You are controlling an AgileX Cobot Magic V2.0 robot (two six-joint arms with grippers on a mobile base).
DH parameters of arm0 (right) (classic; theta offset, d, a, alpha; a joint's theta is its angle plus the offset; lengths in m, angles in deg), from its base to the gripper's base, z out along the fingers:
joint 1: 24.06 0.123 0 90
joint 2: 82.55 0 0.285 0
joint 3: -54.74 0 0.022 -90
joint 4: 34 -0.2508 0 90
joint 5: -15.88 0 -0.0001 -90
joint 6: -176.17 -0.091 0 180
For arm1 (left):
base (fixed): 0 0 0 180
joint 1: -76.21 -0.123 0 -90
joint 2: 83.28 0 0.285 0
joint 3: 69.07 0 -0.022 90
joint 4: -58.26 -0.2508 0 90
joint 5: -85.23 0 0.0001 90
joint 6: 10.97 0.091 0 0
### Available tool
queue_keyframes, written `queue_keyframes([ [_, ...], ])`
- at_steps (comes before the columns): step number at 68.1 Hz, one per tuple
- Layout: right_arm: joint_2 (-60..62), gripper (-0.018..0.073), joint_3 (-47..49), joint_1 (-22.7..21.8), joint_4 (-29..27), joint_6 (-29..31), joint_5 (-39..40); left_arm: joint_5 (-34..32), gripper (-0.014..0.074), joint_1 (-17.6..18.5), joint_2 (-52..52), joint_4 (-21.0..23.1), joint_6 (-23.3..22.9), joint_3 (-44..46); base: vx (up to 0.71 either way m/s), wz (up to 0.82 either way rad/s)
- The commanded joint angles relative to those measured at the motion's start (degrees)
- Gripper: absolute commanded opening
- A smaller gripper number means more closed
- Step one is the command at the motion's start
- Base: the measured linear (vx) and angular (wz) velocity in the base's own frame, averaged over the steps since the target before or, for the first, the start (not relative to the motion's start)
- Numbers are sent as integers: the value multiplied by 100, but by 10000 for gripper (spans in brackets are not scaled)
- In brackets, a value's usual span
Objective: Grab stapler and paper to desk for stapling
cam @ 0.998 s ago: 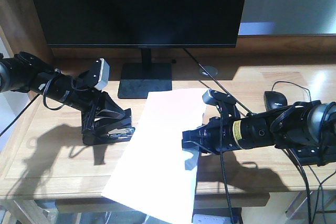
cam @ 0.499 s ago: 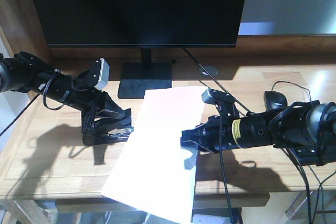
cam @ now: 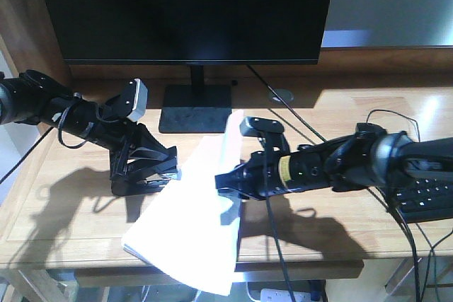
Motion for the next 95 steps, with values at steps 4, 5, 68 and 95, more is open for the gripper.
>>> queue_keyframes([
  [4,101,-5,396,125,-78,-51,230,160,-7,1,361,332,-54,146,0,0],
  [5,101,-5,425,125,-69,-57,272,160,-7,1,361,332,-54,146,0,0],
  [68,487,-5,1260,113,54,-159,592,160,-7,1,361,332,-54,146,0,0],
  [95,-46,-5,1301,113,94,-545,521,160,-7,1,361,332,-54,146,0,0],
])
